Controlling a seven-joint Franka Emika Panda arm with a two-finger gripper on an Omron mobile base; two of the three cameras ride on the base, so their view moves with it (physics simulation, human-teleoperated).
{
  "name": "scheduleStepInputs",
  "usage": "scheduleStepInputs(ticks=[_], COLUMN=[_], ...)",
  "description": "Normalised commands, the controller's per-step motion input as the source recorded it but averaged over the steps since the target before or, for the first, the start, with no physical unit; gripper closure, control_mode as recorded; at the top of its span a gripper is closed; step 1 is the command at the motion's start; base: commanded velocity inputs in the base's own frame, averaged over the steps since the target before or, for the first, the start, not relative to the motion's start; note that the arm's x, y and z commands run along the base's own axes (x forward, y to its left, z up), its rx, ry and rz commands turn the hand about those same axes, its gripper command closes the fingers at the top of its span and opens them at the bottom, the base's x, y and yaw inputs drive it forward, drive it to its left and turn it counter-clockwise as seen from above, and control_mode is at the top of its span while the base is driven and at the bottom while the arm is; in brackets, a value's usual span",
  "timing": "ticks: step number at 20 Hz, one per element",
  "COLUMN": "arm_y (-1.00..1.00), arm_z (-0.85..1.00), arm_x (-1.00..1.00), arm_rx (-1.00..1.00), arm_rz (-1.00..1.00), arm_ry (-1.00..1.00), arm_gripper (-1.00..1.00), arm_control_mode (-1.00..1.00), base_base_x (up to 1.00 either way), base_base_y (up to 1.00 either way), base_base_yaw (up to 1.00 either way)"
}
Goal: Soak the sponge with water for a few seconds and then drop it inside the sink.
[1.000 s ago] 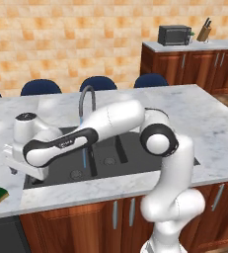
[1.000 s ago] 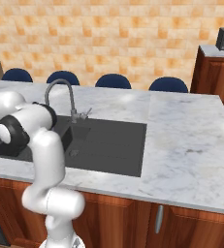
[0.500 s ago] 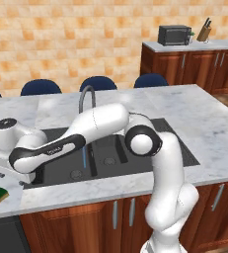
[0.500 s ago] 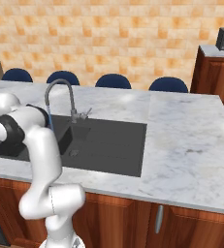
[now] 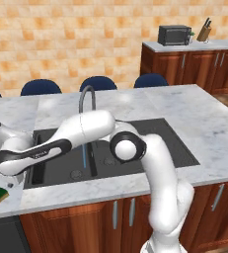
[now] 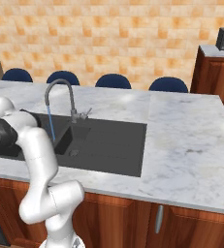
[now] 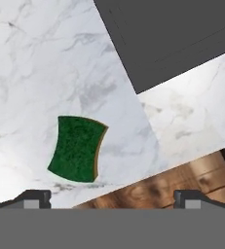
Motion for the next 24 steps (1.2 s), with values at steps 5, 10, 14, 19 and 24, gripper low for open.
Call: scheduleStepInputs(ticks=[5, 10, 14, 19, 24], arm_y=[0.13, 0.0, 0.0, 0.01, 0.04], arm_z=[-0.37, -0.26, -0.02, -0.19, -0.2], arm_x=[0.18, 0.07, 0.09, 0.14, 0.03], arm_rx=[0.0, 0.02, 0.15, 0.09, 0.01], arm_rz=[0.0, 0.0, 0.0, 0.0, 0.0], arm_ry=[0.02, 0.0, 0.0, 0.03, 0.06], arm_gripper=[-1.0, -1.0, -1.0, -1.0, -1.0], arm_control_mode=[-1.0, -1.0, -1.0, -1.0, -1.0], base_base_x=[0.0, 0.0, 0.0, 0.0, 0.0], base_base_y=[0.0, 0.0, 0.0, 0.0, 0.0], base_base_yaw=[0.0, 0.0, 0.0, 0.0, 0.0])
